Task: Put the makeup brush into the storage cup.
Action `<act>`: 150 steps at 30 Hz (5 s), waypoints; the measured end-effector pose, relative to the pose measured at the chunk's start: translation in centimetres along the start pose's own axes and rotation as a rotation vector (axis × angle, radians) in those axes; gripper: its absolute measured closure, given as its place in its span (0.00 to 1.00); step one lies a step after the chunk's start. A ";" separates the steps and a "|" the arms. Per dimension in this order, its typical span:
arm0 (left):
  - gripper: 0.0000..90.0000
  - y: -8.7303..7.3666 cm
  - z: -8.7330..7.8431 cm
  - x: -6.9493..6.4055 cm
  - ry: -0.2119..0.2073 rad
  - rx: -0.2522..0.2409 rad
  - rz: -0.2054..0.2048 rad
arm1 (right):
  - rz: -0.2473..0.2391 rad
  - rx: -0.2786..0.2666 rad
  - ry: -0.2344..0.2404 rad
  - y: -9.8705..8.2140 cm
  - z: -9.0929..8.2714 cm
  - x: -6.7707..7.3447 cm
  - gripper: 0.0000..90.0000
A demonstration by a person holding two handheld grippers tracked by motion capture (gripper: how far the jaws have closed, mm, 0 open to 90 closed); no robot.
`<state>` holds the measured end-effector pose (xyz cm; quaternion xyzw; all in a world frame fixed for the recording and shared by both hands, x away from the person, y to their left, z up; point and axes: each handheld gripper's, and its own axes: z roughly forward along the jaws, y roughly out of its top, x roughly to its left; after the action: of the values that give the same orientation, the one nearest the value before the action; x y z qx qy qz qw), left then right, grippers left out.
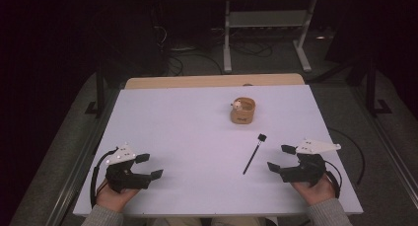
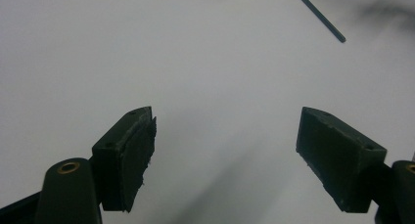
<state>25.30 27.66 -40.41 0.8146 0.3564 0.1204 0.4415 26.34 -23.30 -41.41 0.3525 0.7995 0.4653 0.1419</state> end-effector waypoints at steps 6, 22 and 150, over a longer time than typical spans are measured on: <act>0.24 0.0 -0.1 0.0 0.002 0.005 0.004 | 0.002 0.003 0.004 0.0 0.1 0.0 0.19; 0.24 0.0 0.1 0.0 -0.002 0.008 0.008 | -0.005 0.008 -0.005 0.0 0.0 0.1 0.20; 0.81 15.7 28.1 -13.4 -0.143 0.467 0.177 | -0.006 0.056 -0.016 -0.2 0.2 -1.0 0.24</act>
<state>37.49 -4.93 -42.56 0.9288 0.2698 0.0150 0.2535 27.08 -23.96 -41.74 0.3578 0.8121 0.4392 0.1398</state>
